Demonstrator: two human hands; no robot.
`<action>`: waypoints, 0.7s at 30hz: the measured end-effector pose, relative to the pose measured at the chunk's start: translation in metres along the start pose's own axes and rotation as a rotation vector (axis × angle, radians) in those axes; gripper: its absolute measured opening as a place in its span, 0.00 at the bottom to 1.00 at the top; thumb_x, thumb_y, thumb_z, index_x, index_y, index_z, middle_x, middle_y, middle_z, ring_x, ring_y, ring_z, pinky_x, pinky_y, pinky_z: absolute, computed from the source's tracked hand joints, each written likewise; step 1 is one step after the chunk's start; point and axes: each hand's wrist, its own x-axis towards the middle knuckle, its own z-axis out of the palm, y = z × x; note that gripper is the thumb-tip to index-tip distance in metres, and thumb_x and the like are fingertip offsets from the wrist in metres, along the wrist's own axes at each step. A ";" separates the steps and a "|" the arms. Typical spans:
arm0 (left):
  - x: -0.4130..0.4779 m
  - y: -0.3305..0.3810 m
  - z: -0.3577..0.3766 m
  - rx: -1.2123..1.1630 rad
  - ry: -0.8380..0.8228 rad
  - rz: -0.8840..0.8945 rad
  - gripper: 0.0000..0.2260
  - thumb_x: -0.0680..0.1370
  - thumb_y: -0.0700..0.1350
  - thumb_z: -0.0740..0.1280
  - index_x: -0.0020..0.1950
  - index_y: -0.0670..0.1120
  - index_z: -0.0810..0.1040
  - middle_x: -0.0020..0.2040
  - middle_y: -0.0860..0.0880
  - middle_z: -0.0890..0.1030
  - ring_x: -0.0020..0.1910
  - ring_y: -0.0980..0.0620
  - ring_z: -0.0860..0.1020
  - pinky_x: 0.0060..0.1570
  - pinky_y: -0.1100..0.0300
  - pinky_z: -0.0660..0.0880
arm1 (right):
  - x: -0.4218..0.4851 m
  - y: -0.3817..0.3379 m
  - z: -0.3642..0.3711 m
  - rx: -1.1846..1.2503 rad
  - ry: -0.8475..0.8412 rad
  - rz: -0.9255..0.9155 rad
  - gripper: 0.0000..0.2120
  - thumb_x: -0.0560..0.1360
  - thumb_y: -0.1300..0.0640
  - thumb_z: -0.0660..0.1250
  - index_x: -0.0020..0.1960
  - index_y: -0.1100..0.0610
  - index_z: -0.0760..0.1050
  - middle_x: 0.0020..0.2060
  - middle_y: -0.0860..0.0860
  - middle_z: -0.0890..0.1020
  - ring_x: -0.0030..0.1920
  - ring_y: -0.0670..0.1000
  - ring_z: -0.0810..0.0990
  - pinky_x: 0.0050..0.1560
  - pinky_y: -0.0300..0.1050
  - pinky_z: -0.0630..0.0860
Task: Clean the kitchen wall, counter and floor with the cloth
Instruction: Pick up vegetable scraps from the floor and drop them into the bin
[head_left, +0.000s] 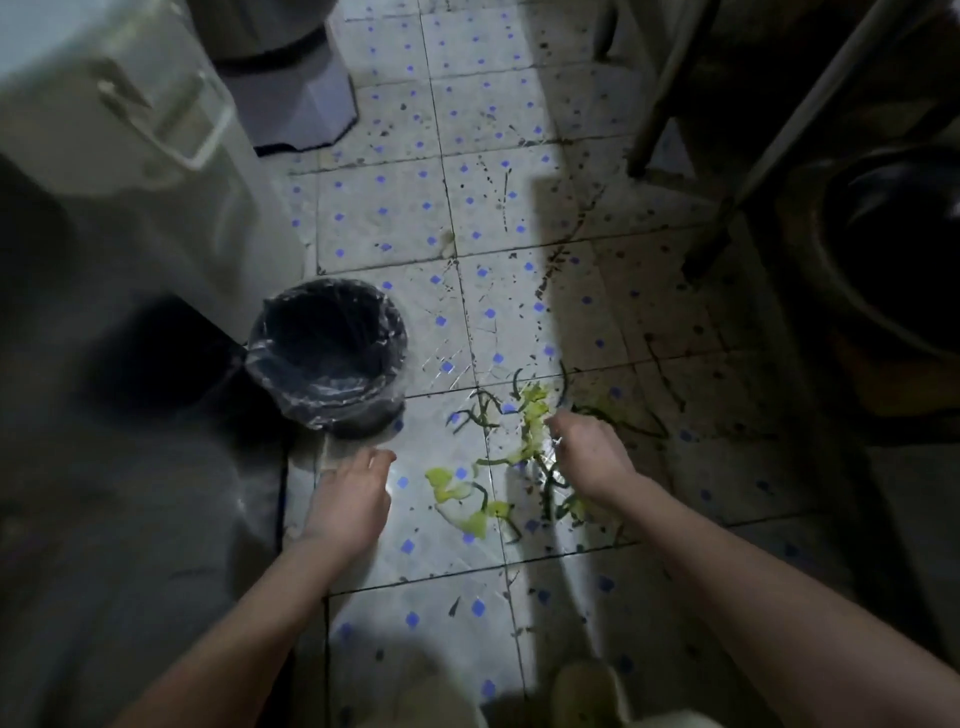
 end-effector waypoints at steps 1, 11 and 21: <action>0.008 -0.001 0.016 0.010 0.008 0.018 0.21 0.78 0.42 0.59 0.71 0.50 0.65 0.68 0.50 0.69 0.62 0.46 0.73 0.55 0.55 0.69 | 0.010 0.005 0.014 -0.011 -0.007 -0.024 0.20 0.72 0.69 0.58 0.62 0.56 0.73 0.58 0.54 0.79 0.59 0.56 0.76 0.60 0.50 0.70; 0.073 -0.009 0.141 -0.094 0.077 0.149 0.22 0.78 0.43 0.60 0.72 0.50 0.63 0.69 0.49 0.69 0.64 0.48 0.71 0.60 0.55 0.69 | 0.071 0.048 0.104 -0.008 0.045 -0.116 0.20 0.74 0.68 0.58 0.64 0.57 0.72 0.61 0.54 0.76 0.63 0.56 0.73 0.64 0.52 0.69; 0.069 0.008 0.191 -0.025 -0.100 0.292 0.43 0.70 0.64 0.68 0.76 0.56 0.48 0.78 0.47 0.52 0.76 0.46 0.51 0.73 0.49 0.52 | 0.045 0.066 0.133 0.083 0.113 -0.179 0.16 0.76 0.62 0.64 0.64 0.55 0.73 0.64 0.53 0.76 0.65 0.53 0.73 0.67 0.49 0.67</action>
